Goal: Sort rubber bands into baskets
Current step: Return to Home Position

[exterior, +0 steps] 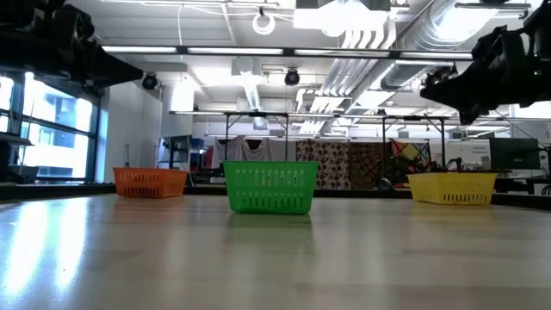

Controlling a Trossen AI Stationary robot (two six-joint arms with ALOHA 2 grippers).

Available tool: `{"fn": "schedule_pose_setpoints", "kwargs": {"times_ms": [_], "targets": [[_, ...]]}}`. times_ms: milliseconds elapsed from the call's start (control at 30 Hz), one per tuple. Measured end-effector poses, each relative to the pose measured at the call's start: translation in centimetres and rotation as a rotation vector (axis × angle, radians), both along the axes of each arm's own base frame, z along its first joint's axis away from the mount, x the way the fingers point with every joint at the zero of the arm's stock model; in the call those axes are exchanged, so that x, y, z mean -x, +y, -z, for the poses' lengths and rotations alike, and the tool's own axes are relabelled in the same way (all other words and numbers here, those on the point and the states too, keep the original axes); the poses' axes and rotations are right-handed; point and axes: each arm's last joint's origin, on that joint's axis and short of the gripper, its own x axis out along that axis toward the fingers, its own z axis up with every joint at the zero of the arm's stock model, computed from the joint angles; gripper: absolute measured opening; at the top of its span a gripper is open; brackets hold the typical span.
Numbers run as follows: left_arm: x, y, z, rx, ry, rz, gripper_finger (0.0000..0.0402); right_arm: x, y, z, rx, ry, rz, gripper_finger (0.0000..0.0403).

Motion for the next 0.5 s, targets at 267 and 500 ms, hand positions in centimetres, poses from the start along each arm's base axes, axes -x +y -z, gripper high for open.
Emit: {"fn": "schedule_pose_setpoints", "kwargs": {"times_ms": [267,500], "targets": [[-0.8,0.0,2.0,-0.041,0.009,-0.019,0.0,0.1,-0.1,-0.1,-0.003,-0.007,-0.009,0.0],[-1.2,0.2,2.7,-0.116,-0.045,-0.054,0.0,0.0,-0.2,0.0,0.012,-0.017,-0.006,0.0]]}}
